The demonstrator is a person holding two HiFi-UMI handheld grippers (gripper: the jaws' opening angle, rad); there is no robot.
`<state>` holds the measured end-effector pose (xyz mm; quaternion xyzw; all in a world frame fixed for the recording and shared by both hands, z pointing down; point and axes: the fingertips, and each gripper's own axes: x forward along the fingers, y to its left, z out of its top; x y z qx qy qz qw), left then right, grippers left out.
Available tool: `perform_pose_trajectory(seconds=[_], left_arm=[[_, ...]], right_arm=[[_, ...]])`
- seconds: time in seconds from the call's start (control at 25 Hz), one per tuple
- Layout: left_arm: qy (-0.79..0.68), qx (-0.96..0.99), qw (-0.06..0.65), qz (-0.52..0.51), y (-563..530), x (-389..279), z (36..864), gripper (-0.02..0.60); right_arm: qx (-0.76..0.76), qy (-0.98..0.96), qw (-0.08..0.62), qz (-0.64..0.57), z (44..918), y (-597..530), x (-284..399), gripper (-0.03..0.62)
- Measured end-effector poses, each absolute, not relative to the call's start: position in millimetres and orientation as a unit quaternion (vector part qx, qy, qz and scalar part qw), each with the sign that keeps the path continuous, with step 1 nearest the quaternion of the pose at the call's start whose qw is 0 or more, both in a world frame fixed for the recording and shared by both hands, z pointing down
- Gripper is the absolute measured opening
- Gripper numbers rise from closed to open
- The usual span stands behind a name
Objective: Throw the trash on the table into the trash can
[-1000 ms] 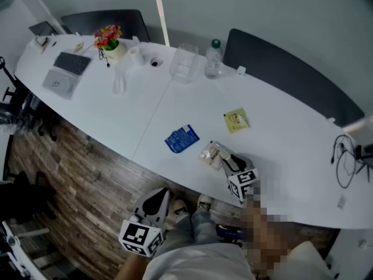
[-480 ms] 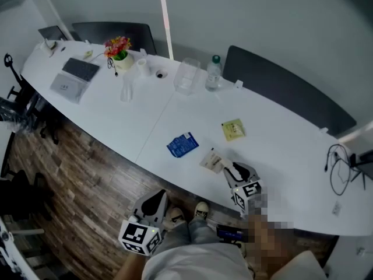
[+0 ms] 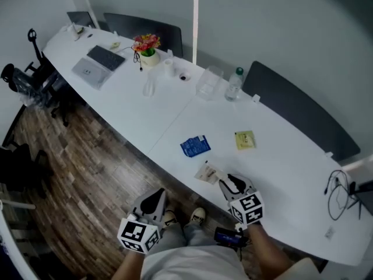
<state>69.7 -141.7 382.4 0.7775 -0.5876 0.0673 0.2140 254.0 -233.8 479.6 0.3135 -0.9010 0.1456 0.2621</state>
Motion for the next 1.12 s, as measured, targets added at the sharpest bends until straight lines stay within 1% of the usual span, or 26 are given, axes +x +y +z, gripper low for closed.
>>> perform_pose_trajectory(seconds=[0.2, 0.44, 0.84, 1.12], left_arm=[[-0.628, 0.747, 0.209, 0.060, -117, 43, 376, 0.002], [-0.686, 0.697, 0.203, 0.047, -63, -16, 375, 0.002], [-0.764, 0.615, 0.196, 0.019, 53, -104, 365, 0.002], [-0.798, 0.572, 0.190, 0.006, 130, -148, 363, 0.002]], right_arm=[[0.258, -0.919, 0.271, 0.127, 480, -219, 215, 0.156], [0.184, -0.940, 0.272, 0.095, 472, -193, 143, 0.156], [0.051, -0.965, 0.253, 0.049, 454, -109, 10, 0.156], [-0.006, -0.969, 0.247, 0.024, 446, -49, -61, 0.156]])
